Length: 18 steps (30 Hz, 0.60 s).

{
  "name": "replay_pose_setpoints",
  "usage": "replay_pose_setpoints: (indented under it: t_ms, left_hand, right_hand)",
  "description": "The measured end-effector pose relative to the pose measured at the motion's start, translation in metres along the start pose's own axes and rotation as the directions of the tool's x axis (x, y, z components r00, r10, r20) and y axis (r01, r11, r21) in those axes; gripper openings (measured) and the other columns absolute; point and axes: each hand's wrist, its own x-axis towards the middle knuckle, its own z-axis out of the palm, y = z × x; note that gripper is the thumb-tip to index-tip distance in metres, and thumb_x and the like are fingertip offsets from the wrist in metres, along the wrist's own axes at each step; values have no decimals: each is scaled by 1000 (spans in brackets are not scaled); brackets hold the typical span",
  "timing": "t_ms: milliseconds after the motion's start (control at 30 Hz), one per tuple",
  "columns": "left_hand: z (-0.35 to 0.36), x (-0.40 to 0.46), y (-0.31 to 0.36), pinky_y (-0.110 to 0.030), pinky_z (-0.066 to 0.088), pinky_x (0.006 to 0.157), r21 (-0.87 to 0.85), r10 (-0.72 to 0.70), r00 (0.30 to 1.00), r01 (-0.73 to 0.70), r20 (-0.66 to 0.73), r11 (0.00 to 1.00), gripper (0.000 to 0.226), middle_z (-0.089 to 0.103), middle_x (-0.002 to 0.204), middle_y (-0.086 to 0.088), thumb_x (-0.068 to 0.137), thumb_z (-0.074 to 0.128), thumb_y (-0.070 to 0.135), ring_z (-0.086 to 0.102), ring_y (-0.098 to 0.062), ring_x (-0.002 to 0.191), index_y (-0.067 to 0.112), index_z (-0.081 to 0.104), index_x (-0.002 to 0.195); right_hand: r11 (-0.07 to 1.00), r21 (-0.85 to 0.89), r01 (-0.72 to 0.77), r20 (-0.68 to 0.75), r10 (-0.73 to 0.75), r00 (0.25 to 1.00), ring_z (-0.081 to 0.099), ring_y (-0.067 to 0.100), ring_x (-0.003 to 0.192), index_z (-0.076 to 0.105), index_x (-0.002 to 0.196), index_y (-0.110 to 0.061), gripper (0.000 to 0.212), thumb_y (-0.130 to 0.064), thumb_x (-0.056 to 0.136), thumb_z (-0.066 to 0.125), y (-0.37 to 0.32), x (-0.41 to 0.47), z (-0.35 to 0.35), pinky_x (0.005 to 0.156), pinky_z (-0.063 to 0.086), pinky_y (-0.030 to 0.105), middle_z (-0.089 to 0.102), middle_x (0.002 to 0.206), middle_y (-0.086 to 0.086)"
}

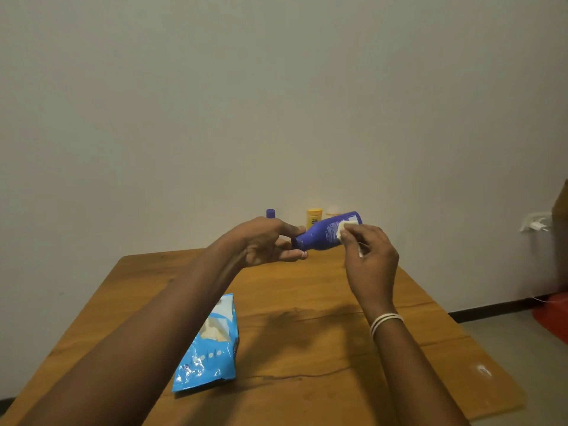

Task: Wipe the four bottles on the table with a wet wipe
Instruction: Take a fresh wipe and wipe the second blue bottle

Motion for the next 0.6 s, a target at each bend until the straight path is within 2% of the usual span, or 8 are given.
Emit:
replay_pose_setpoints:
  t_ms: [167,233,300,367,467,533,600]
  left_hand:
    - [-9,-3,2,-30,63,61,-22,-16,998,18,56,1000,18,70,103,-22,95,65,9,73,-28,75,-6,64,107]
    - [-16,-6,0,-29,64,62,28,6,999,-8,53,1000,20,71,98,-21,95,64,7,73,-27,74,-7,61,109]
    - [-21,-8,-3,-28,64,62,55,25,998,-28,60,998,20,71,97,-21,95,64,7,74,-26,75,-7,61,110]
    - [-23,-9,-6,-29,63,64,73,48,996,-53,71,996,24,69,104,-24,95,64,7,74,-27,78,-9,61,114]
    - [-23,-6,-9,-28,62,62,78,73,994,-80,79,994,28,70,101,-23,95,64,6,74,-27,78,-12,62,117]
    - [-24,-4,-10,-28,62,63,110,95,993,-102,68,989,22,71,98,-23,95,65,5,74,-27,77,-11,66,109]
    - [-29,-1,-14,-33,62,71,198,144,989,-150,44,969,20,72,97,-23,92,68,5,74,-28,80,-9,71,106]
  right_hand:
    - [976,23,218,157,-219,963,55,-8,101,68,121,-10,28,-9,93,66,-17,-22,15,81,49,5,59,106,-5]
    - [991,0,137,132,-136,982,59,-2,98,68,121,-8,27,-10,94,64,-2,1,10,74,47,3,60,105,-1]
    - [998,13,-56,85,55,995,64,13,102,67,123,-9,29,-18,96,63,11,28,3,66,51,3,63,109,4]
    - [994,3,-110,64,109,992,65,18,103,67,122,-9,28,-20,96,62,12,38,4,64,51,3,63,111,5]
    - [998,-35,50,65,-48,997,63,13,96,71,114,-7,21,-11,95,64,-12,23,17,73,49,4,63,107,4]
    - [971,-75,225,184,-209,960,62,11,95,73,109,-7,19,-5,92,65,-27,-1,28,82,48,6,65,106,5]
    - [939,-53,340,329,-305,894,59,7,97,73,110,-9,22,-2,89,67,-30,-13,29,87,46,6,66,106,2]
